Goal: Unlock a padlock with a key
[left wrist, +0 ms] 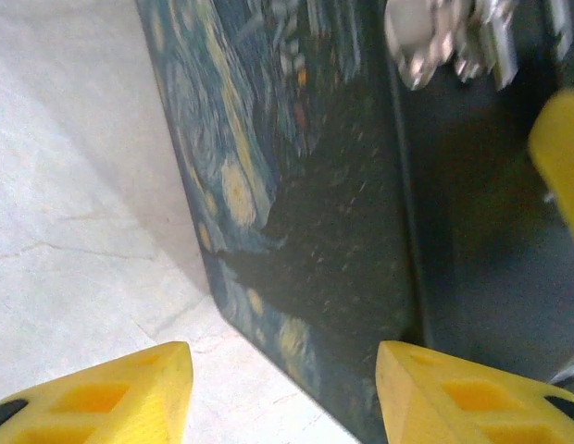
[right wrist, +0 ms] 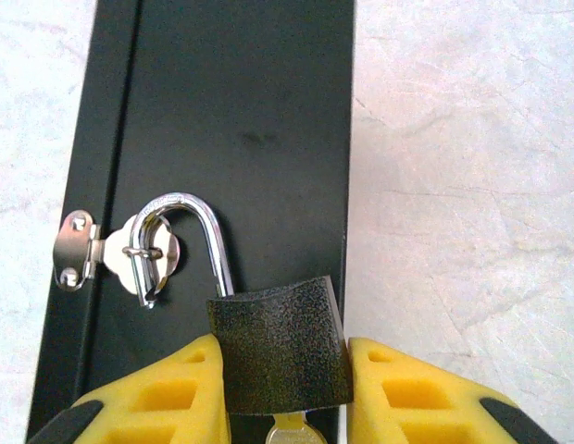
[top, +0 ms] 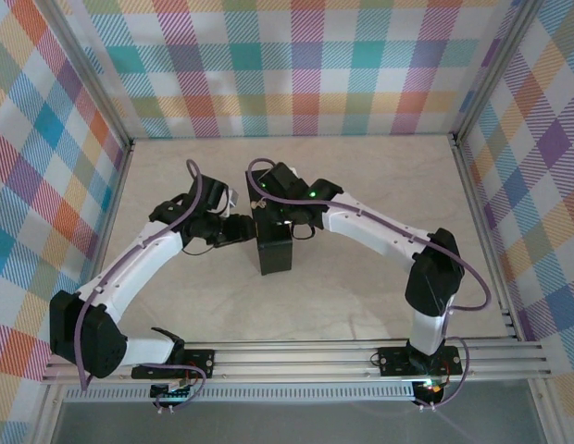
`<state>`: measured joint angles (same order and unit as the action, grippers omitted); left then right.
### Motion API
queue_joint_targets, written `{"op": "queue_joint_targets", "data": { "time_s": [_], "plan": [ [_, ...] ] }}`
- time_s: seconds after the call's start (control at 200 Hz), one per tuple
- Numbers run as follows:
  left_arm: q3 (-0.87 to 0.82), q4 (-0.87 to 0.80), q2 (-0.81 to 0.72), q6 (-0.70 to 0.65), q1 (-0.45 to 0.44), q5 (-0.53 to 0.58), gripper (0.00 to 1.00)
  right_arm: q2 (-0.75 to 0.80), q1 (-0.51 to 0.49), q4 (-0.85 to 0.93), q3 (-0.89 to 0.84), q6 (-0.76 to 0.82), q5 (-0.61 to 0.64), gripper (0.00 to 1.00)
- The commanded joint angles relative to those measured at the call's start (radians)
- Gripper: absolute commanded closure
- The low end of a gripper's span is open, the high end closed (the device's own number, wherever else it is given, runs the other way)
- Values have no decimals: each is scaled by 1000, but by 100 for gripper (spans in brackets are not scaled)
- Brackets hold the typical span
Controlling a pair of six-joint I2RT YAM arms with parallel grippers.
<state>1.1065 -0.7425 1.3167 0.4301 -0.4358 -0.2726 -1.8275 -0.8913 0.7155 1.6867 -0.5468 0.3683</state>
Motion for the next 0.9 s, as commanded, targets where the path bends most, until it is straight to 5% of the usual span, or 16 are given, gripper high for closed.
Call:
{"op": "queue_joint_targets", "data": {
  "time_s": [0.0, 0.525, 0.895],
  "plan": [
    [-15, -34, 21, 7, -14, -12, 46, -31, -3, -60, 50, -61, 46, 75],
    [-10, -12, 47, 16, -14, -16, 48, -78, -3, -132, 85, -226, 95, 73],
    [76, -47, -6, 16, 47, -4, 44, -122, -20, -36, 177, -55, 94, 77]
  ]
}}
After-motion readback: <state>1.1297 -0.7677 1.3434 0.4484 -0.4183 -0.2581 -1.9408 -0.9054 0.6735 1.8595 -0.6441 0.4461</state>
